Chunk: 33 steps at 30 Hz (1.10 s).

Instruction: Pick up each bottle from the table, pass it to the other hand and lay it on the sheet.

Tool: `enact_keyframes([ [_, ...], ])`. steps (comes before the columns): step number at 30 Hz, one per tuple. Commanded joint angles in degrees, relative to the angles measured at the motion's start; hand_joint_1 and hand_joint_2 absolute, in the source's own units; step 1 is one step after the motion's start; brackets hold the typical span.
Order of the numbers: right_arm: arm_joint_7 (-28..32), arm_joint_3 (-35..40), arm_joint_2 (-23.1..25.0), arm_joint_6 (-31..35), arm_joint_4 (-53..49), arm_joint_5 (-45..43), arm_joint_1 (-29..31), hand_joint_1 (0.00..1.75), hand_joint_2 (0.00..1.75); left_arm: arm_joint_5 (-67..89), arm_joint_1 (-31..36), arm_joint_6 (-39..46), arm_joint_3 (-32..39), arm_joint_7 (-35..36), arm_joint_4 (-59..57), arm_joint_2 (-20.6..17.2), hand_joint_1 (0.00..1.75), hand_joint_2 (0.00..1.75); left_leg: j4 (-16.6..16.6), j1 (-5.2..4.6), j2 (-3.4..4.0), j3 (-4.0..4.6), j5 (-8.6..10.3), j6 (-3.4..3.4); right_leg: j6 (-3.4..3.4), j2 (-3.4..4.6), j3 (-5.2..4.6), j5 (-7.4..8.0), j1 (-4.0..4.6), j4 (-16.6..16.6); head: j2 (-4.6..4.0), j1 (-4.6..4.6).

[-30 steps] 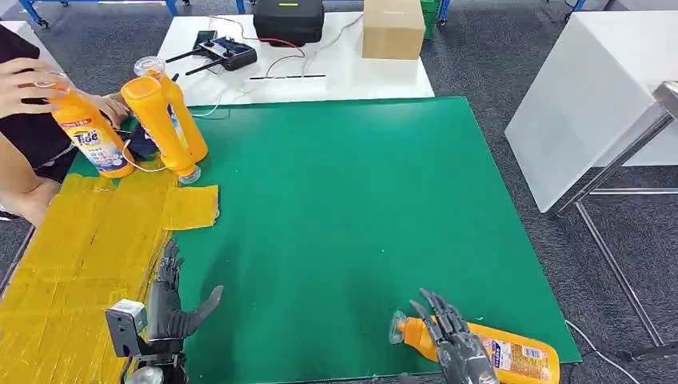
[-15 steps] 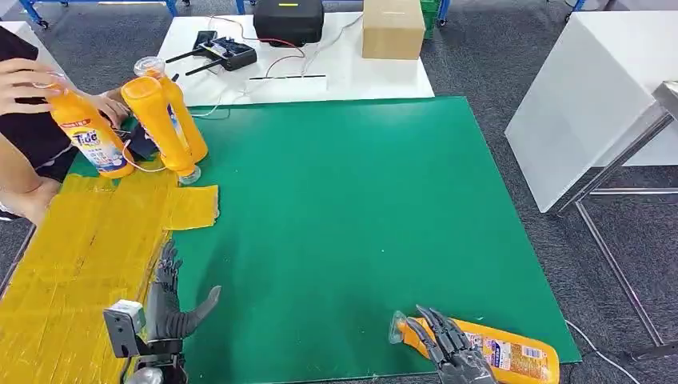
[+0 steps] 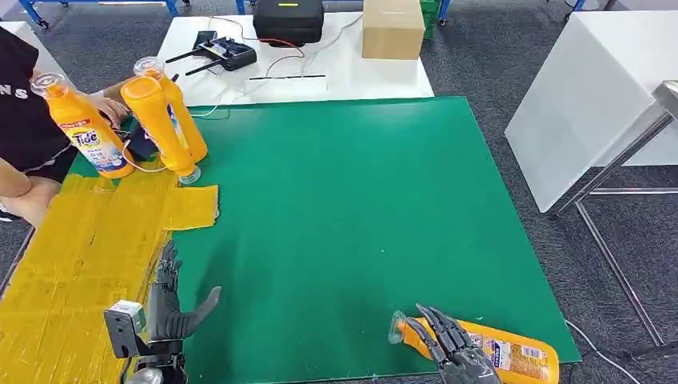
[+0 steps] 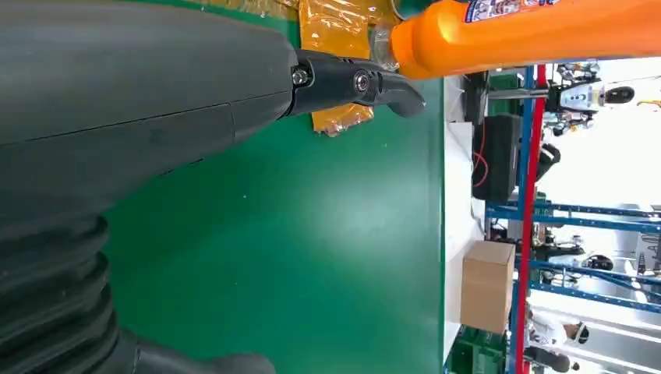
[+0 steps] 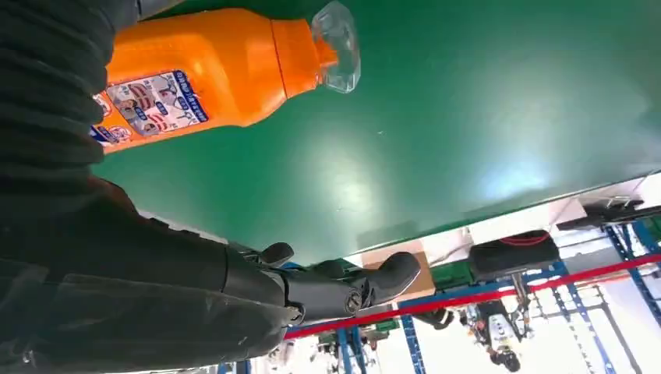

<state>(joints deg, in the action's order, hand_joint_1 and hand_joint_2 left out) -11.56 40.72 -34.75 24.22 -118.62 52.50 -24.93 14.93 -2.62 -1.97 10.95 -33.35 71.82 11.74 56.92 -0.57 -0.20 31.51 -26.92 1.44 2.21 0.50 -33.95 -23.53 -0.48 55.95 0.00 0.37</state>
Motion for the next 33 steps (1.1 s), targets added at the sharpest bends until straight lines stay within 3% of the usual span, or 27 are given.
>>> enact_keyframes([
  [1,-1.1,4.7,-1.7,0.8,-0.8,1.0,-0.1,0.0,1.75,-0.2,1.1,-0.2,1.2,0.2,-3.1,-0.4,0.0,1.75,0.0,0.02,-0.04,-0.11,-0.04,-0.07,-0.03,-0.08,0.12,-0.05,0.02,0.0,0.0,0.0],
  [5,-11.0,11.4,-7.4,2.6,-2.9,4.4,2.5,0.0,1.75,-0.5,0.4,-0.3,2.5,0.0,-2.9,-0.3,0.0,1.75,0.0,0.07,0.06,-0.28,-0.14,-0.13,-0.06,0.0,0.28,-0.11,0.07,0.0,0.0,0.0],
  [9,-28.3,19.3,-14.4,3.6,-6.2,11.5,3.9,0.0,1.75,-0.7,-0.7,-0.8,4.0,-0.3,-1.7,0.1,0.0,1.75,0.0,0.04,0.08,-0.25,-0.18,-0.12,-0.05,0.02,0.25,-0.15,0.03,0.0,0.0,-0.02],
  [12,-28.4,10.6,-13.9,1.3,-5.3,11.7,-2.4,0.0,1.75,-0.5,-1.4,-1.4,4.7,-0.3,-1.2,0.6,0.0,1.75,0.0,-0.01,-0.02,-0.1,-0.08,-0.06,-0.02,-0.05,0.13,-0.08,-0.02,0.0,0.0,0.0],
  [13,-28.4,-1.0,-11.8,-5.9,-4.5,8.1,-11.2,0.0,1.75,0.0,-1.6,-1.9,4.1,0.0,-1.1,0.4,0.0,1.75,0.0,0.02,-0.02,-0.15,-0.1,-0.09,-0.04,-0.07,0.19,-0.11,0.01,0.0,0.0,-0.02],
  [15,-28.4,-2.9,-14.3,-2.6,-3.5,7.0,-13.9,0.0,1.75,0.0,-1.7,-2.0,3.9,0.0,-1.1,0.3,0.0,1.75,0.0,0.05,-0.29,-0.22,-0.11,-0.11,-0.05,-0.35,0.34,-0.18,0.05,-0.1,0.0,-0.02],
  [28,-28.4,-2.0,-12.6,-2.5,3.5,3.2,-11.0,0.0,1.75,-0.1,-1.7,-2.4,2.1,0.4,-0.7,-0.2,0.0,1.75,-0.1,-0.02,-0.07,-0.2,-0.16,-0.02,0.14,-0.11,0.22,-0.15,-0.04,-0.1,0.0,-0.02],
  [33,-27.7,-3.8,-8.4,2.9,9.5,5.6,-6.0,0.0,1.75,0.0,-2.1,-2.2,2.0,1.3,-0.2,0.1,0.0,1.75,-0.1,0.0,0.0,-0.28,-0.16,-0.03,0.12,-0.05,0.3,-0.12,-0.01,-0.2,0.0,-0.02],
])
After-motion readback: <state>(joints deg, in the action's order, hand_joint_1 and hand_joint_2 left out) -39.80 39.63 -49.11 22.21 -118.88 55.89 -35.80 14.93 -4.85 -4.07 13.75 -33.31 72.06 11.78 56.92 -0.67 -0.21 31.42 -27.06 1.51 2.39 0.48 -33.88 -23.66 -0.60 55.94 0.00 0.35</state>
